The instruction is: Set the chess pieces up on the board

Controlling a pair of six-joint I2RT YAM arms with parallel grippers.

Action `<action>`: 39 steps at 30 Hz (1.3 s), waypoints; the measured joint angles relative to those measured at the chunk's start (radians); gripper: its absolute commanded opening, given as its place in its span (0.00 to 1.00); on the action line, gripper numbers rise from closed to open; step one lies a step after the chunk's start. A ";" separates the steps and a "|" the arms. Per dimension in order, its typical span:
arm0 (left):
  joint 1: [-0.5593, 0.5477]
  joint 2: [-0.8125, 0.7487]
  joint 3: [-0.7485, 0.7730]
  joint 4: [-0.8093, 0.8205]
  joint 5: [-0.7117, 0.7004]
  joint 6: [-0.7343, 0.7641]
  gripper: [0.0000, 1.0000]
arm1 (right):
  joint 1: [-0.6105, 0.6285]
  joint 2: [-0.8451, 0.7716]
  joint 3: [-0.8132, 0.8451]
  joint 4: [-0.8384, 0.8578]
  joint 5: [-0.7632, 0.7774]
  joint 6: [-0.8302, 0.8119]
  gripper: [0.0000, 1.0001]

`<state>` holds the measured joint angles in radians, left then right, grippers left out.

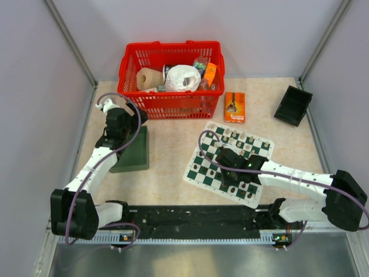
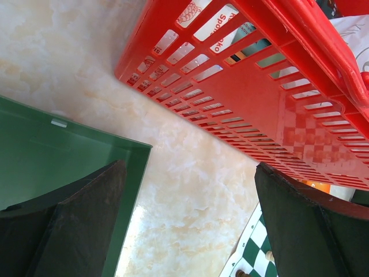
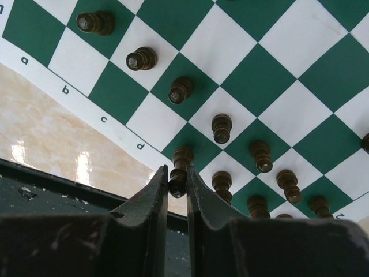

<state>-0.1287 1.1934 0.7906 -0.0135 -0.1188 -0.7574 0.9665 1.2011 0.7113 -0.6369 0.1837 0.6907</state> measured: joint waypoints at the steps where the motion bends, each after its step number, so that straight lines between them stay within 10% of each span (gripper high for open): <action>1: 0.000 0.000 0.000 0.000 0.000 0.000 0.99 | 0.000 0.000 0.000 0.000 0.000 0.000 0.12; 39: 0.000 0.000 0.000 0.006 0.003 0.000 0.99 | 0.000 0.005 0.004 -0.026 0.024 -0.015 0.38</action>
<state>-0.1284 1.1938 0.7906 -0.0071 -0.1158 -0.7574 0.9665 1.2060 0.7151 -0.6628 0.2081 0.6758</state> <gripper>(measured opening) 0.986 0.339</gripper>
